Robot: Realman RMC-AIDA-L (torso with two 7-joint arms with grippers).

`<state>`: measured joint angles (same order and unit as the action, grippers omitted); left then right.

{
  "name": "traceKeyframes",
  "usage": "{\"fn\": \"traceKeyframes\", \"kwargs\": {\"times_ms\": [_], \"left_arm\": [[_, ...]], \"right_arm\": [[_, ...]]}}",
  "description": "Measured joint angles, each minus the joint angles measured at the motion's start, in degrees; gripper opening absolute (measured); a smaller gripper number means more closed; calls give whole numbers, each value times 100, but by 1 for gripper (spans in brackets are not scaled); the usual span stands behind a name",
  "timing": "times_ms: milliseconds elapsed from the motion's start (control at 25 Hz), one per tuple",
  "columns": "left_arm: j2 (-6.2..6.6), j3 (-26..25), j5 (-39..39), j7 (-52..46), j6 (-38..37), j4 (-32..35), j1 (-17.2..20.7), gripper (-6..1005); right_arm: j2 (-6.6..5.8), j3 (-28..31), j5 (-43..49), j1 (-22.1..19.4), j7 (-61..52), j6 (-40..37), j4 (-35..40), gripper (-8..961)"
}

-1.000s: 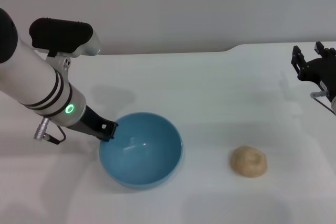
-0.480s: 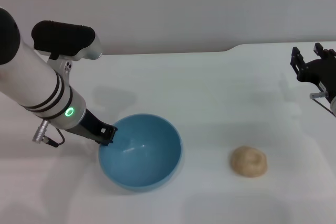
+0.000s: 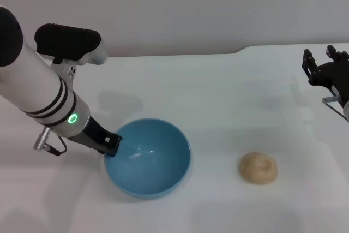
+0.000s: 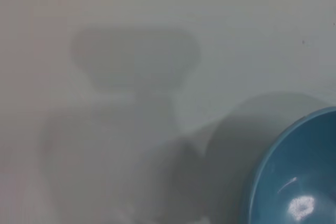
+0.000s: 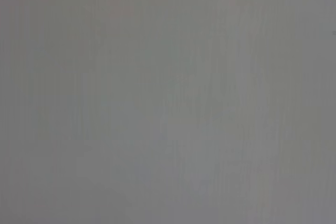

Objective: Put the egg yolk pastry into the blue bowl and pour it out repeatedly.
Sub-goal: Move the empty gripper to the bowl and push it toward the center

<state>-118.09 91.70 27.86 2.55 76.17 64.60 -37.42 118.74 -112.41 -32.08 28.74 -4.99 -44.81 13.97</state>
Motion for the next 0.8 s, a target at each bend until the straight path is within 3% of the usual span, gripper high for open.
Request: {"fn": "traceKeyframes", "kwargs": {"times_ms": [800], "left_arm": [[-29, 67, 0, -60, -27, -48, -20, 278]], "right_arm": [[10, 0, 0, -56, 0, -2, -1, 475]]}}
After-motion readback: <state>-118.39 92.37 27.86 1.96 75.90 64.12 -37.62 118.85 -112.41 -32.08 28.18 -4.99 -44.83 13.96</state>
